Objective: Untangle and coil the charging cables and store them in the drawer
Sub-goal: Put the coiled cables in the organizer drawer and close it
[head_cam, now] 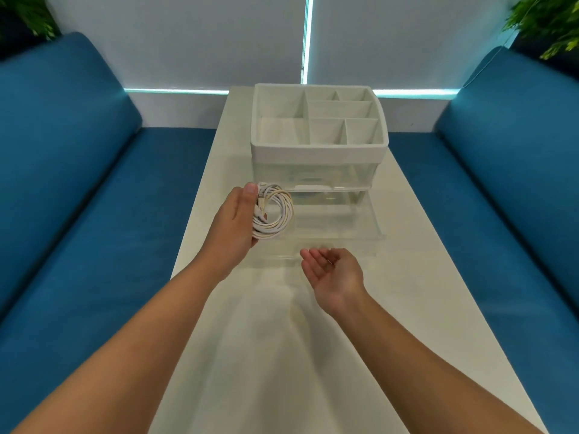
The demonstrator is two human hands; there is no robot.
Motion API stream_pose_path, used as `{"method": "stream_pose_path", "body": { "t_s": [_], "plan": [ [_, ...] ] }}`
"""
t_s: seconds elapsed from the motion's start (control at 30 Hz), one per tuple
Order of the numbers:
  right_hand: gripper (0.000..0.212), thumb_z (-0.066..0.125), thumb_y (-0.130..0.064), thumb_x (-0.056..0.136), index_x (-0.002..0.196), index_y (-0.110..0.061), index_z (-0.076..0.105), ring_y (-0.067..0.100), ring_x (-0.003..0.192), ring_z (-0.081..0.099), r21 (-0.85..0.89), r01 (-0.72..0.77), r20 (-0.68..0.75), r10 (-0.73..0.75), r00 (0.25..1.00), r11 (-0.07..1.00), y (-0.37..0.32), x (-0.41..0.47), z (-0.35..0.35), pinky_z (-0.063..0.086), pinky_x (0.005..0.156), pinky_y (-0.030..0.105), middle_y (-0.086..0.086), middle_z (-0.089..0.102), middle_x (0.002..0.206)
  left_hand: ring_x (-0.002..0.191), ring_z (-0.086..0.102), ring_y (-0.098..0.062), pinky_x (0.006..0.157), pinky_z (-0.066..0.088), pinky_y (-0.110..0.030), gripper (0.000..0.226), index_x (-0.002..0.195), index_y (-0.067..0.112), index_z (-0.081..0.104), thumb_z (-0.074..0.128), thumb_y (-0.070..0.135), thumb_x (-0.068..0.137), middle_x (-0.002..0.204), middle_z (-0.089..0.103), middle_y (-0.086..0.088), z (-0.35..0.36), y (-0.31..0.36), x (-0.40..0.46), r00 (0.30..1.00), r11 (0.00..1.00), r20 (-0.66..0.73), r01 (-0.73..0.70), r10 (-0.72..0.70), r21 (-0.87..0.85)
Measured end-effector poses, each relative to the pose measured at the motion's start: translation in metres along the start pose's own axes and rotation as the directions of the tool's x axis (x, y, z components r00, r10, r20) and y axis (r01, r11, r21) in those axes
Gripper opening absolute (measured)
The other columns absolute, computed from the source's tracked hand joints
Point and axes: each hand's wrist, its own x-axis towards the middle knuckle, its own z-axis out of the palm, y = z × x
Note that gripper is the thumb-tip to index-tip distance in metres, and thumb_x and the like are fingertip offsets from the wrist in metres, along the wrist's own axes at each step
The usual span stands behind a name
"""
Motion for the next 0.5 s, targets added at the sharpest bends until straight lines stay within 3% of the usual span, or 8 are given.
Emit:
{"method": "stream_pose_path", "body": {
  "t_s": [0.13,0.23,0.3,0.37,0.4,0.43,0.5],
  "plan": [
    [0.021,0.044,-0.013,0.095,0.076,-0.007,0.052,0.022,0.062,0.058,-0.295,-0.007,-0.03,-0.002,1.0,0.955,-0.013,-0.016,-0.007,0.044,0.055,0.026,0.008,0.057,0.074,0.07,0.053,-0.012,0.063,0.045,-0.027,0.045,0.107,0.018,0.054,0.028,0.054,0.101,0.084,0.057,-0.001,0.015,0.013,0.02,0.987,0.98,0.156,-0.069,0.04,0.189],
    [0.02,0.05,-0.016,0.091,0.072,-0.012,0.053,0.014,0.048,0.044,-0.598,0.177,0.051,-0.183,0.982,0.781,-0.035,-0.03,-0.005,0.031,0.046,0.024,0.003,0.055,0.064,0.064,0.05,-0.016,0.061,0.041,-0.03,0.046,0.097,0.017,0.053,0.029,0.056,0.1,0.078,0.055,-0.003,0.031,0.015,0.04,0.962,0.933,0.273,-0.12,0.025,0.339],
    [0.018,0.054,-0.018,0.09,0.073,-0.012,0.057,0.014,0.051,0.046,-0.714,0.399,0.185,-0.395,0.9,0.575,-0.052,-0.034,0.003,0.035,0.05,0.026,0.002,0.06,0.068,0.063,0.052,-0.019,0.06,0.044,-0.031,0.047,0.099,0.015,0.054,0.03,0.055,0.1,0.08,0.057,-0.005,0.043,0.013,0.05,0.946,0.91,0.325,-0.117,-0.02,0.398],
    [0.008,0.061,-0.019,0.088,0.082,-0.014,0.06,0.012,0.062,0.052,-0.74,0.599,0.385,-0.537,0.75,0.306,-0.07,-0.033,0.012,0.04,0.058,0.023,-0.001,0.063,0.078,0.07,0.057,-0.019,0.061,0.049,-0.031,0.047,0.107,0.012,0.056,0.032,0.053,0.101,0.088,0.059,-0.006,0.054,0.012,0.056,0.924,0.904,0.376,-0.102,-0.068,0.414],
    [0.005,0.065,-0.019,0.087,0.089,-0.017,0.061,0.01,0.069,0.054,-0.737,0.657,0.494,-0.54,0.682,0.156,-0.079,-0.029,0.015,0.042,0.062,0.019,-0.004,0.063,0.086,0.074,0.058,-0.018,0.061,0.052,-0.028,0.045,0.109,0.013,0.056,0.033,0.051,0.101,0.092,0.06,-0.005,0.058,0.011,0.058,0.91,0.91,0.405,-0.093,-0.087,0.404],
    [0.017,0.068,-0.019,0.085,0.1,-0.02,0.06,0.008,0.079,0.056,-0.732,0.681,0.593,-0.491,0.638,0.0,-0.087,-0.022,0.017,0.042,0.066,0.015,-0.006,0.061,0.096,0.076,0.061,-0.017,0.06,0.053,-0.026,0.043,0.111,0.014,0.057,0.034,0.049,0.102,0.094,0.062,-0.007,0.062,0.011,0.06,0.895,0.917,0.434,-0.087,-0.099,0.388],
    [0.044,0.074,-0.019,0.081,0.12,-0.026,0.055,0.011,0.102,0.054,-0.703,0.671,0.71,-0.287,0.643,-0.235,-0.1,-0.004,0.019,0.04,0.078,0.014,-0.005,0.055,0.117,0.084,0.067,-0.023,0.065,0.056,-0.029,0.044,0.114,0.013,0.062,0.036,0.047,0.102,0.101,0.069,-0.013,0.067,0.009,0.066,0.867,0.927,0.485,-0.081,-0.116,0.365]
  ]
}}
